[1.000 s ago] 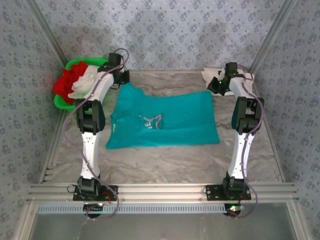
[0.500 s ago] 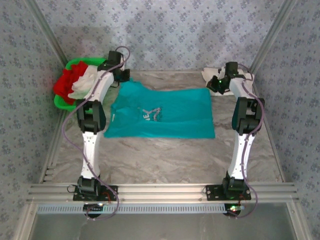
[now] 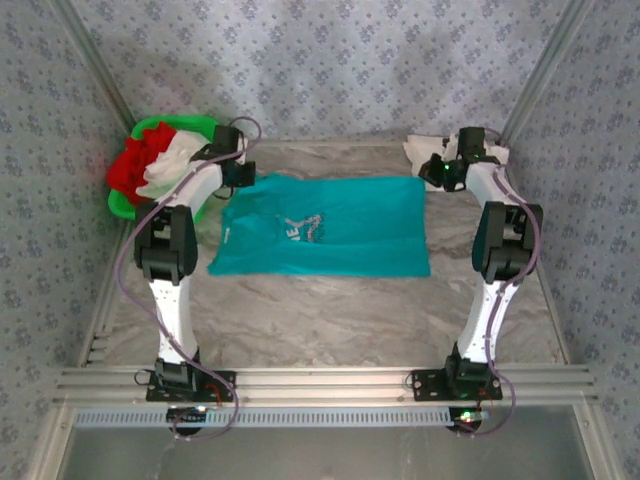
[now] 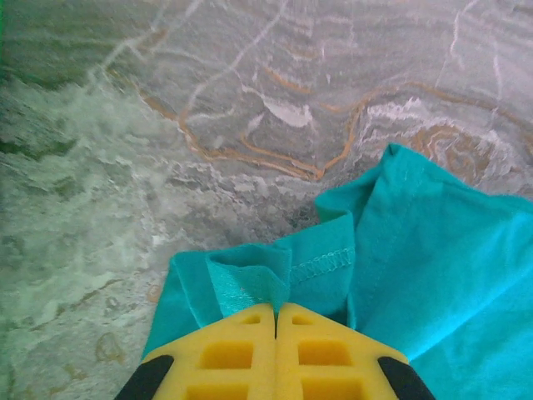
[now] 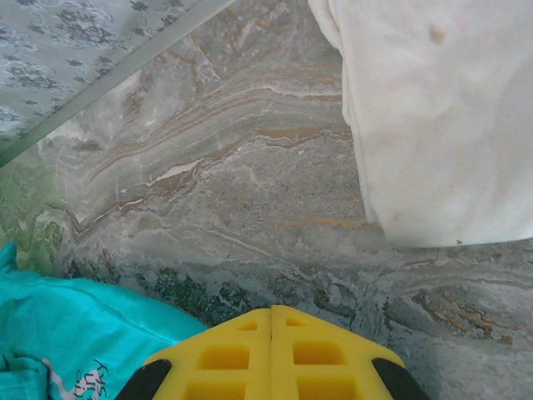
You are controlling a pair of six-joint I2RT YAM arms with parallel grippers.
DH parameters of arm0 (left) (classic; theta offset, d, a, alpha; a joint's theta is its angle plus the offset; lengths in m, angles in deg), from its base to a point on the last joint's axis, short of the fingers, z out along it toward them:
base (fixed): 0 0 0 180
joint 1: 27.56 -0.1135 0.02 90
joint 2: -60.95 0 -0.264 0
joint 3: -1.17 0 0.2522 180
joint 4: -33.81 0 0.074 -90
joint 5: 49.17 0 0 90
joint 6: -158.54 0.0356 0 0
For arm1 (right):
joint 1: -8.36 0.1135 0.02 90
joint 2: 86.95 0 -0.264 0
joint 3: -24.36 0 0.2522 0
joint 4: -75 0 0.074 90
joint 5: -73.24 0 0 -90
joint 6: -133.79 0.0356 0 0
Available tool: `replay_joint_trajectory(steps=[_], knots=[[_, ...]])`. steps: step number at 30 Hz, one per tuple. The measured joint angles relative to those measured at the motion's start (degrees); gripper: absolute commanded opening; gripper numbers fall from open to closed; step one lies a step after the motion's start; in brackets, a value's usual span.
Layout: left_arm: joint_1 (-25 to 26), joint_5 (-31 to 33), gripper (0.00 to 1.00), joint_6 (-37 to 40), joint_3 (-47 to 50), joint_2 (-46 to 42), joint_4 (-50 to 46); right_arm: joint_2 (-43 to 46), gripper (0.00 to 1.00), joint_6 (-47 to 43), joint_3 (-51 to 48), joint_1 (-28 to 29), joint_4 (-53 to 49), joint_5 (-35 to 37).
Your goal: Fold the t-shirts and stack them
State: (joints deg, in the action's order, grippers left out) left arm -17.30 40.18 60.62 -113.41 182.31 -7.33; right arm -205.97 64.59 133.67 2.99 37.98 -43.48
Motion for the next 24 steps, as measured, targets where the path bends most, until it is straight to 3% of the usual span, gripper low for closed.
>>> replay_joint_trajectory(steps=[10, 24], knots=[[0.0, 1.8, 0.00, -0.5, 11.8, -9.9, 5.2, 5.0, 0.00, -0.3, -8.8, -0.3, 3.3, 2.7], [0.2, 2.3, 0.00, -2.2, 21.7, -15.3, 6.4, 7.5, 0.00, 0.6, -14.1, -0.2, 4.7, 4.9]])
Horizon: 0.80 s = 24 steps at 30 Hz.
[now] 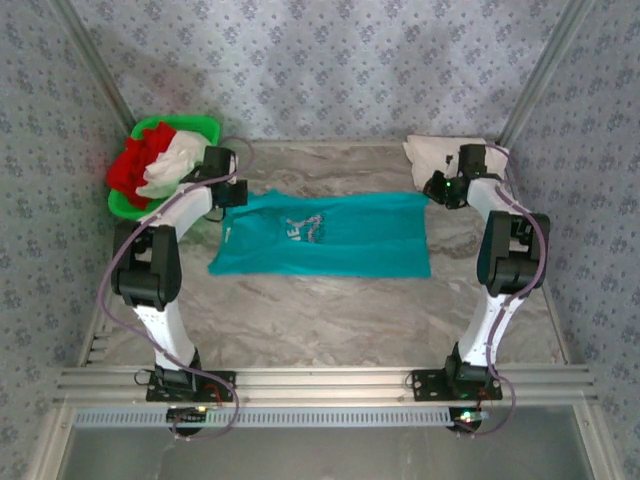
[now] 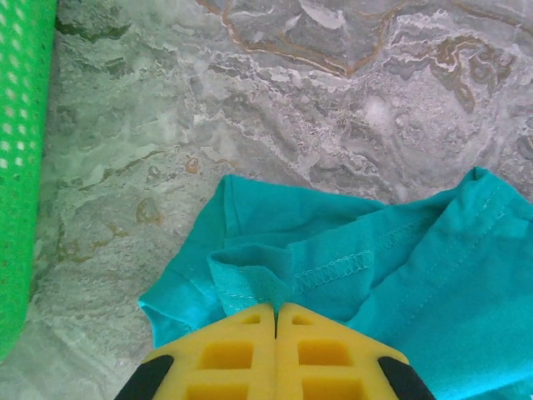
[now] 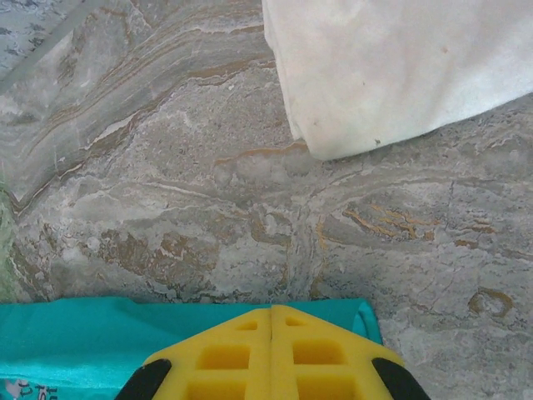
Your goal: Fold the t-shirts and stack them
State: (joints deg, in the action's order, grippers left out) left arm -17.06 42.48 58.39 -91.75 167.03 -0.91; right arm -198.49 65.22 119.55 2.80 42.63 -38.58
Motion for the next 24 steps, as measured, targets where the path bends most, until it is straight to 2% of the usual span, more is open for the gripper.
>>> replay_joint_trajectory(steps=[8, 19, 24], knots=[[0.5, 1.7, 0.00, 0.0, 2.1, -4.4, -0.3, 2.4, 0.00, 0.2, -2.4, 0.1, 0.5, 0.7], [1.6, 3.9, 0.00, 0.1, 2.6, -4.7, -0.7, 2.4, 0.00, 0.2, -3.1, 0.2, 0.8, 1.1], [2.6, 4.9, 0.00, -0.4, 6.6, -5.0, 0.0, 2.8, 0.00, 0.5, -6.4, 0.1, 1.5, 1.4]])
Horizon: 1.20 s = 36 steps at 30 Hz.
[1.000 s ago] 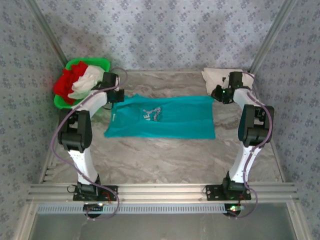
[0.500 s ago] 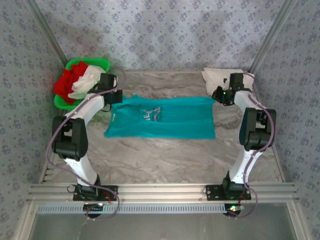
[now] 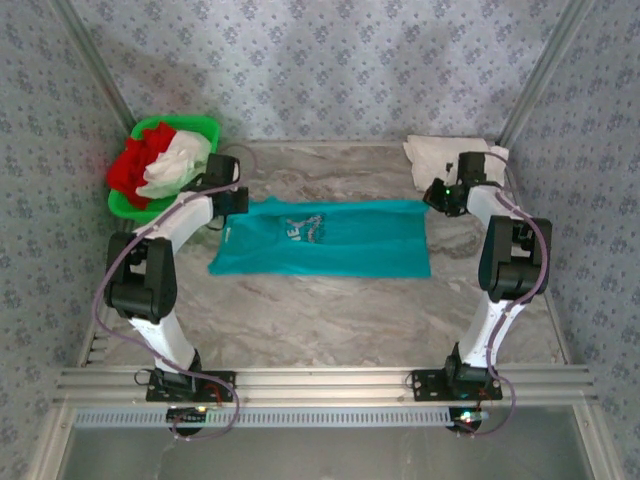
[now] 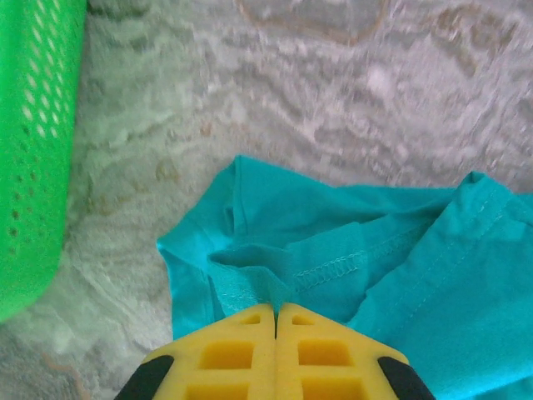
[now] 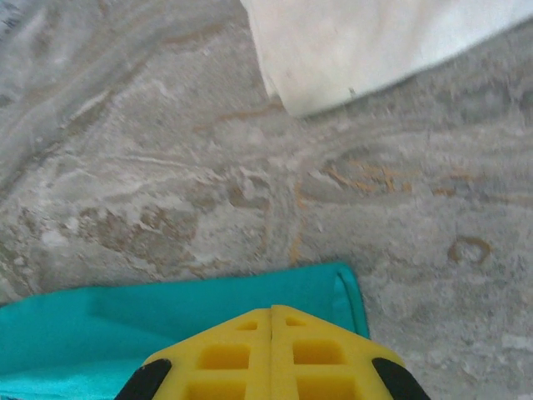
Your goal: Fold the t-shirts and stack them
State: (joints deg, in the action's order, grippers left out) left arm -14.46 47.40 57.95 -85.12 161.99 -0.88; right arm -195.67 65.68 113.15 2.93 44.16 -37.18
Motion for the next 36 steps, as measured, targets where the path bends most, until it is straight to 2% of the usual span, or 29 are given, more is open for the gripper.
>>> replay_joint_trajectory(steps=[12, 13, 15, 16, 19, 22, 24, 28, 30, 32, 33, 35, 36], knots=[[2.0, 3.4, 0.00, -3.1, 7.5, -1.6, 1.7, 1.6, 0.00, 1.3, -5.6, 0.0, -0.2, 0.3], [2.1, 3.6, 0.00, -3.2, 7.5, -1.6, 1.7, 1.6, 0.01, 1.3, -5.6, 0.0, -0.2, 0.3], [2.2, 4.1, 0.01, -3.5, 7.5, -1.7, 1.7, 1.9, 0.10, 1.4, -5.6, 0.0, -0.5, 0.3], [2.3, 4.4, 0.08, -3.6, 7.6, -1.9, 1.7, 2.3, 0.12, 1.5, -5.6, 0.0, -0.6, 0.3], [2.7, 5.1, 0.11, -4.1, 8.8, -3.9, 1.9, 3.9, 0.11, 1.6, -5.8, 0.0, -1.5, 0.1], [3.4, 6.6, 0.31, -5.8, 11.3, -6.5, 2.1, 6.1, 0.14, 1.6, -7.2, -0.1, -1.8, -1.0], [3.8, 7.4, 0.41, -6.8, 13.7, -8.1, 2.7, 7.7, 0.22, 1.5, -9.6, -0.2, -2.4, -1.4], [4.2, 9.1, 0.44, -8.7, 19.6, -11.3, 2.7, 9.9, 0.26, 1.6, -14.5, -0.3, -5.2, -1.2], [4.2, 9.4, 0.50, -9.2, 21.0, -12.6, 2.2, 10.5, 0.27, 1.6, -15.3, -0.5, -7.1, -0.7], [4.2, 9.1, 0.49, -9.0, 20.9, -13.6, 2.4, 11.3, 0.28, 1.4, -15.2, -0.5, -7.8, 0.1], [4.2, 8.5, 0.54, -8.6, 20.3, -13.8, 2.5, 11.8, 0.29, 1.4, -14.6, -0.4, -8.3, 0.3], [4.3, 6.8, 0.56, -7.2, 18.3, -13.5, 2.7, 11.9, 0.28, 1.2, -12.5, 0.1, -8.9, 0.6], [4.3, 5.8, 0.55, -6.4, 16.8, -13.1, 2.8, 11.7, 0.23, 1.2, -10.9, 0.5, -9.1, 0.7]])
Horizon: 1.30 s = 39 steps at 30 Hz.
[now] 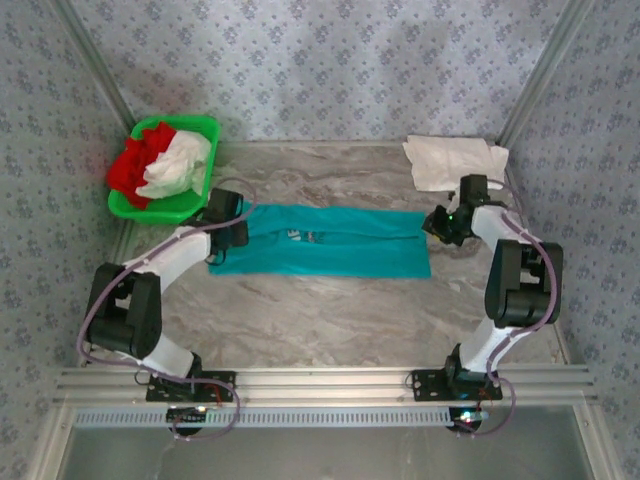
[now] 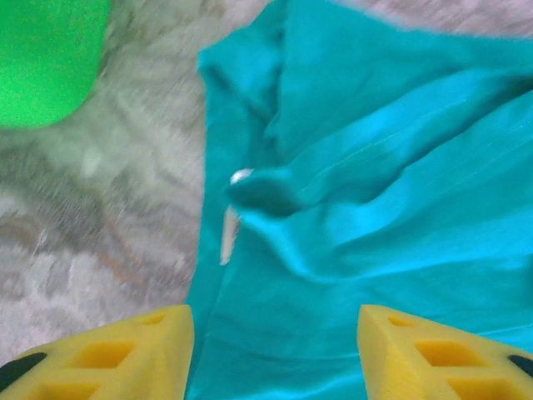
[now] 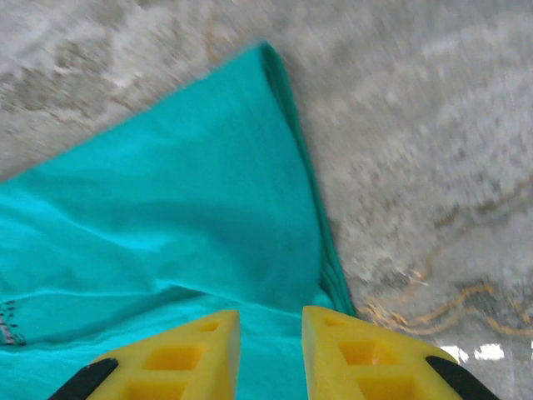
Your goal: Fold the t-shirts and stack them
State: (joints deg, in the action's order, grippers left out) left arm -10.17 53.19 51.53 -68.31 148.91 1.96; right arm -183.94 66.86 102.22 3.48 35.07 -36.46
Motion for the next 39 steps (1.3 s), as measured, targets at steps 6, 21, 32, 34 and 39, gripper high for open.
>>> replay_joint_trajectory(steps=[6, 21, 32, 34, 39], knots=[[0.3, -6.0, 0.58, 5.6, -15.2, 9.1, -0.5, -6.3, 0.00, 0.0, 12.9, 6.1, 0.6, 0.0], [1.7, -9.8, 0.37, 16.5, -35.7, 32.1, -9.0, -12.3, 0.00, 0.6, 10.4, 9.7, 1.4, -0.9], [2.5, -11.1, 0.04, 16.6, -35.4, 31.7, -9.4, -10.1, 0.00, 0.4, 10.0, 8.8, 0.9, -0.5], [2.9, -11.7, 0.02, 16.0, -33.9, 30.1, -9.4, -10.1, 0.01, 0.4, 10.1, 8.8, 0.9, -0.5], [3.3, -12.2, 0.07, 15.5, -32.0, 27.8, -9.3, -10.1, 0.03, 0.5, 10.1, 8.8, 0.9, -0.5]])
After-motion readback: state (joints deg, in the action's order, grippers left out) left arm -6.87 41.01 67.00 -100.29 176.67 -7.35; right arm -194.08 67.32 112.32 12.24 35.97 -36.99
